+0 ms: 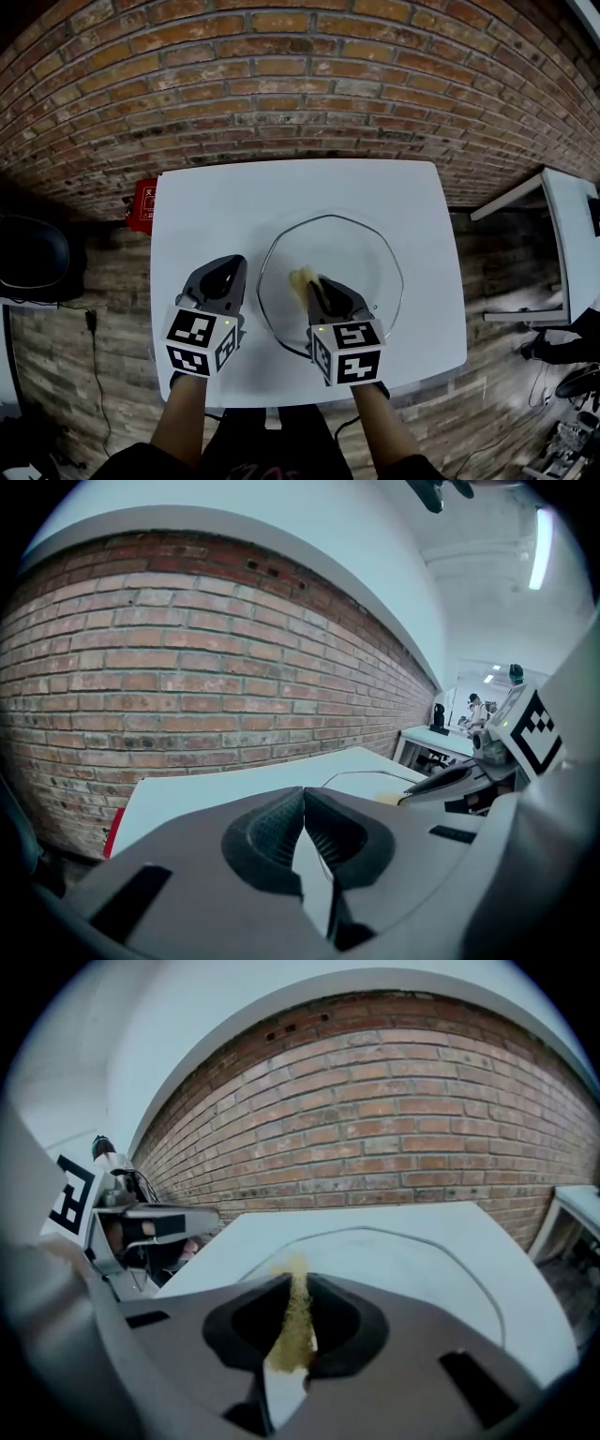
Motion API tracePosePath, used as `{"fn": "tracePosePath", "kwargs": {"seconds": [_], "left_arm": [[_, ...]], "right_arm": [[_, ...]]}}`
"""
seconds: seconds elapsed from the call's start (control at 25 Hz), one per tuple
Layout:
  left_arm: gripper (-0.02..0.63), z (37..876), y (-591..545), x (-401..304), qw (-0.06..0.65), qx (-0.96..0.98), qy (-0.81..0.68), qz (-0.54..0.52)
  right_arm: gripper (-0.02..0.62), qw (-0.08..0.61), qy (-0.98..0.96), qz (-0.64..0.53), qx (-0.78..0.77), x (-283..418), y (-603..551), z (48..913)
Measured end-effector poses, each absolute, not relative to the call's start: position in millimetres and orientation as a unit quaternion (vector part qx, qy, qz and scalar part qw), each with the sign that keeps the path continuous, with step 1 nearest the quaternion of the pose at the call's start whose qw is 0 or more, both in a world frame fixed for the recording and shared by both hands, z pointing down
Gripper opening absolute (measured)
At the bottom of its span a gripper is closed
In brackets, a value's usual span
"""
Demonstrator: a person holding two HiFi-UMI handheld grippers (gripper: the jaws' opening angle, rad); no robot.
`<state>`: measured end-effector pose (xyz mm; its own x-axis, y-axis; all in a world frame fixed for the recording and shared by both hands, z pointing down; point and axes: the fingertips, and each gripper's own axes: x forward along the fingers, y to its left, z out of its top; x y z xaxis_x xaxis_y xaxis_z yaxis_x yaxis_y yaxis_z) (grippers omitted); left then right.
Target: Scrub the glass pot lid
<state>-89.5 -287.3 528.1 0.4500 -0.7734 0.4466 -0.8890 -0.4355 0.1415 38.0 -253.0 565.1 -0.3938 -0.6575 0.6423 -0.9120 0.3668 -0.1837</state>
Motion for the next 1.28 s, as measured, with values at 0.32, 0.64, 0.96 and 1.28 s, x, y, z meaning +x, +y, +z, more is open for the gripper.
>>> {"fn": "tracePosePath", "kwargs": {"seconds": [0.32, 0.64, 0.96, 1.28], "left_arm": [[0.009, 530.3, -287.3, -64.8, 0.178, 0.842, -0.482, 0.163], [0.009, 530.0, -283.7, -49.1, 0.175, 0.847, -0.475, 0.163], [0.009, 520.0, -278.0, -67.1, 0.175, 0.841, -0.489, 0.151], [0.009, 512.9, -276.9, -91.7, 0.17, 0.833, -0.506, 0.145]], "right_arm": [[0.058, 0.263, -0.729, 0.262, 0.576, 135.0, -257.3, 573.9], [0.058, 0.256, -0.677, 0.269, 0.635, 203.8, -253.2, 565.6], [0.058, 0.217, -0.769, 0.289, 0.527, 77.3, -226.4, 541.9], [0.058, 0.267, -0.788, 0.306, 0.463, 20.2, -204.0, 567.8]]}}
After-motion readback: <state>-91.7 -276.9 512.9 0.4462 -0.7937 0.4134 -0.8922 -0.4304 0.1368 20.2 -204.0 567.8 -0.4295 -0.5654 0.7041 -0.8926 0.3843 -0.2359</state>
